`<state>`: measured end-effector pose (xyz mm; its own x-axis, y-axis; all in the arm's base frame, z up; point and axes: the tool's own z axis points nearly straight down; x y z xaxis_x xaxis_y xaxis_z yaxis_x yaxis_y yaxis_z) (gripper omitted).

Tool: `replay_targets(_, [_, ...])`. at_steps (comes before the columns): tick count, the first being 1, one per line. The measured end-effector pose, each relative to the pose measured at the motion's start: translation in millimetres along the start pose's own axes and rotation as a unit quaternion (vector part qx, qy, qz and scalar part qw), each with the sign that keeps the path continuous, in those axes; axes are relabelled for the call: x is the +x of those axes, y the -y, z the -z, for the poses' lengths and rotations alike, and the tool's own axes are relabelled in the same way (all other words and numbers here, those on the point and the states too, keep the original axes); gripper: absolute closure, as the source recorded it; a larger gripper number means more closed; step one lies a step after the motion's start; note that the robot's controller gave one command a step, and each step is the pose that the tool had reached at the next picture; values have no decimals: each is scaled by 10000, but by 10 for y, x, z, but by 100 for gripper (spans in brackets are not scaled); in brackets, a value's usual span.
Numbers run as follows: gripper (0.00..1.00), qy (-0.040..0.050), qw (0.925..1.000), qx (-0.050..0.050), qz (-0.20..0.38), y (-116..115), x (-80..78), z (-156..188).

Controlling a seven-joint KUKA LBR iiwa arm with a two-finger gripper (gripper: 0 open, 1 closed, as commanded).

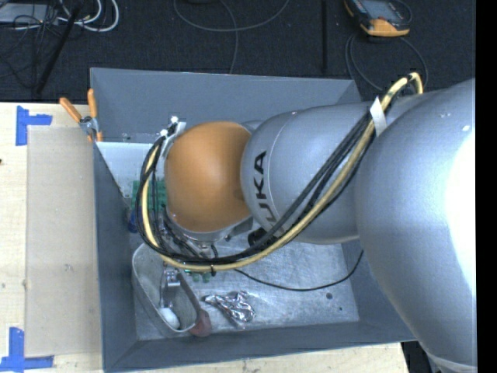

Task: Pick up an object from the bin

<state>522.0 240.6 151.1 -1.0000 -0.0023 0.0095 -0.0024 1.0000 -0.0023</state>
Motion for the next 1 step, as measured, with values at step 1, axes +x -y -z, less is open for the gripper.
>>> replay_targets(1, [0,159,9998,-60,-38,969,-339,-739])
